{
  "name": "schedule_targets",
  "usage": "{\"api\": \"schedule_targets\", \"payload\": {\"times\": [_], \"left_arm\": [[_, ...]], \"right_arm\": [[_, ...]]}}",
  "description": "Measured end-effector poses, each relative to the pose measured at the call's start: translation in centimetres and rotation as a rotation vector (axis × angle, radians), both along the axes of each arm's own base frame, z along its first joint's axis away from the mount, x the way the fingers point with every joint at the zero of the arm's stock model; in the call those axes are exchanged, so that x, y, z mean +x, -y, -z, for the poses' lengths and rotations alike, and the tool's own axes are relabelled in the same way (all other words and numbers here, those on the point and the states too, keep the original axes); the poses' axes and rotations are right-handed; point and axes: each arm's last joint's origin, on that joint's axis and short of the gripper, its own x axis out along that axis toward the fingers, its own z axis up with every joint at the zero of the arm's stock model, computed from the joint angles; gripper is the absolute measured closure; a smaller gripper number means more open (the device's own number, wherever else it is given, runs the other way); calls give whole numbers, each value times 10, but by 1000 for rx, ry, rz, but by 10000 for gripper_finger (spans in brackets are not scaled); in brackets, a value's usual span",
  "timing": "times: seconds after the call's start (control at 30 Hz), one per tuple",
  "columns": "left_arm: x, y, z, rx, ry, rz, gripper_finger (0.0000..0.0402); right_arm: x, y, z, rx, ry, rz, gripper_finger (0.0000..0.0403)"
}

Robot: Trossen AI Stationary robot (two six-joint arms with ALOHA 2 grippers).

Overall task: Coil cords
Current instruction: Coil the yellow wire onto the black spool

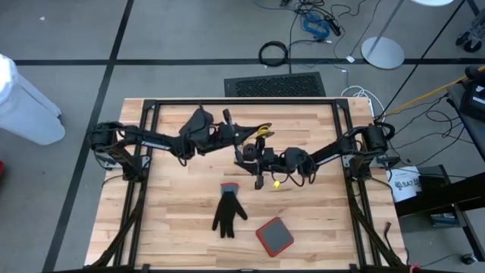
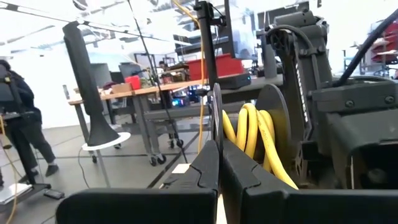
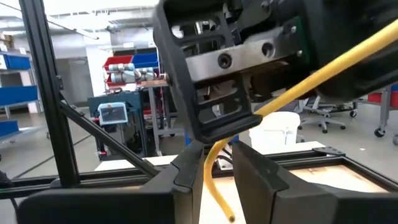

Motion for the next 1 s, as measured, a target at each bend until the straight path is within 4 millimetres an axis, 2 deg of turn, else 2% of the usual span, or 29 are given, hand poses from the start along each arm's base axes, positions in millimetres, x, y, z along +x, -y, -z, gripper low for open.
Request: {"api": "schedule_targets", "payload": {"times": [0.43,0.8,1.0], "left_arm": [[0,5,-1,8,5,11,401],[0,5,-1,4,6,13,401],[1,9,0,7,-2,24,401]], "right_arm": [[4,1,-1,-9,-23,62,332],[4,3,-1,-20,-25,84,397],[5,6,7,-23,-111,162,401]]}}
